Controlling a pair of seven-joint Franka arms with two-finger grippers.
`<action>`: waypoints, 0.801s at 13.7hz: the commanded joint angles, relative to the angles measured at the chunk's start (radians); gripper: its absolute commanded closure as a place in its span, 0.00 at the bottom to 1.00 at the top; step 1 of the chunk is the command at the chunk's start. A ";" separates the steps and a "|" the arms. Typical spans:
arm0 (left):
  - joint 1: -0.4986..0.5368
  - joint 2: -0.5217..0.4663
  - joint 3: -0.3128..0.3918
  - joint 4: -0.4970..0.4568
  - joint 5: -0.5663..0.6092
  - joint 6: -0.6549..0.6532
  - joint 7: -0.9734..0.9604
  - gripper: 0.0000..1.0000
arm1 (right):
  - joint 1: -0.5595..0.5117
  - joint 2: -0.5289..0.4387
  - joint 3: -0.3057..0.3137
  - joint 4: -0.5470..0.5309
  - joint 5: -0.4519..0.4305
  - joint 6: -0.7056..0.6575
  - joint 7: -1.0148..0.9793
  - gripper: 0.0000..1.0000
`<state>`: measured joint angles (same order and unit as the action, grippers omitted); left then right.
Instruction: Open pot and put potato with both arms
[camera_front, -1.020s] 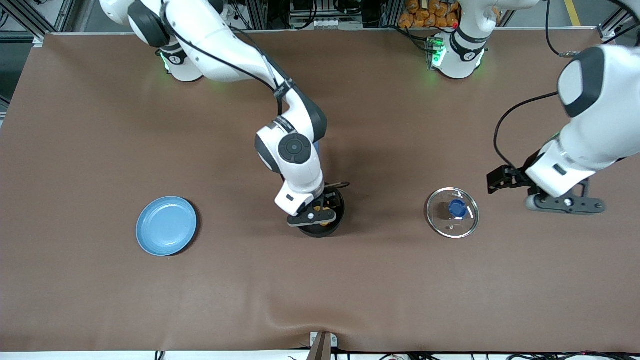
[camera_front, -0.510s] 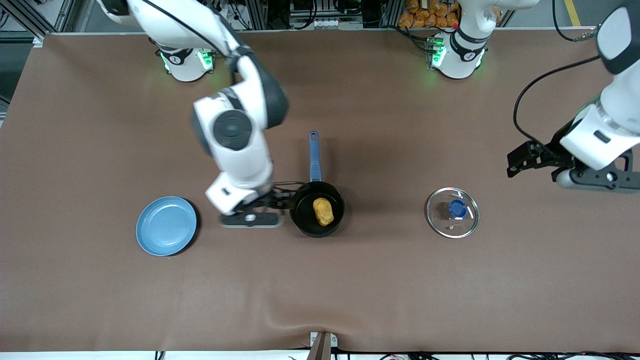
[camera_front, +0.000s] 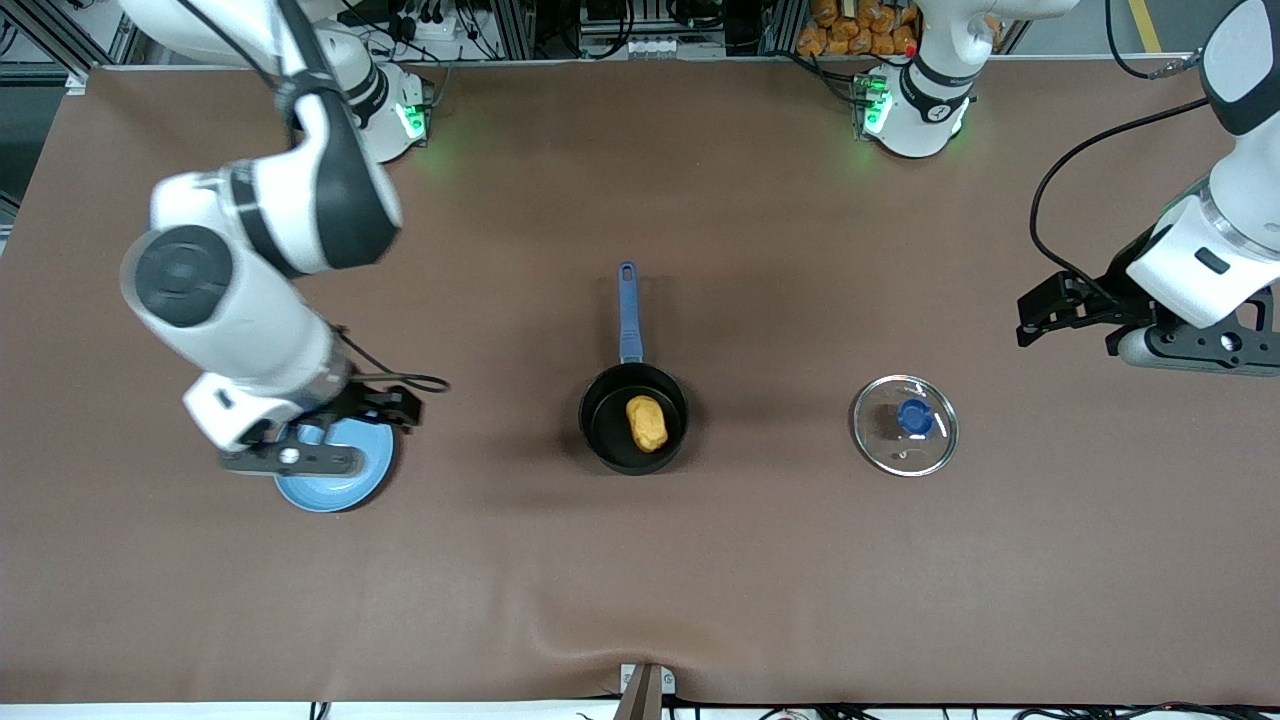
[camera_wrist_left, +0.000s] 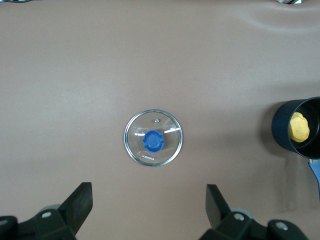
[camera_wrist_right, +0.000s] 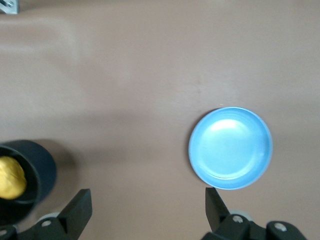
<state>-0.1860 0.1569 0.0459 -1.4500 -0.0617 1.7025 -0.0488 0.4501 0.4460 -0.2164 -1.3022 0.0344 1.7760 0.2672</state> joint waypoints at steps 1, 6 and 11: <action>0.002 -0.011 0.000 0.007 -0.024 -0.015 -0.013 0.00 | -0.072 -0.165 0.018 -0.181 -0.008 0.042 -0.040 0.00; 0.016 -0.068 0.008 -0.015 -0.024 -0.017 0.010 0.00 | -0.165 -0.311 0.019 -0.345 -0.007 0.060 -0.066 0.00; 0.089 -0.203 -0.027 -0.183 -0.030 0.000 0.012 0.00 | -0.205 -0.409 0.018 -0.439 -0.007 0.062 -0.083 0.00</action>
<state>-0.1437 0.0418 0.0503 -1.5388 -0.0626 1.6924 -0.0495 0.2731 0.1069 -0.2177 -1.6655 0.0343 1.8136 0.2038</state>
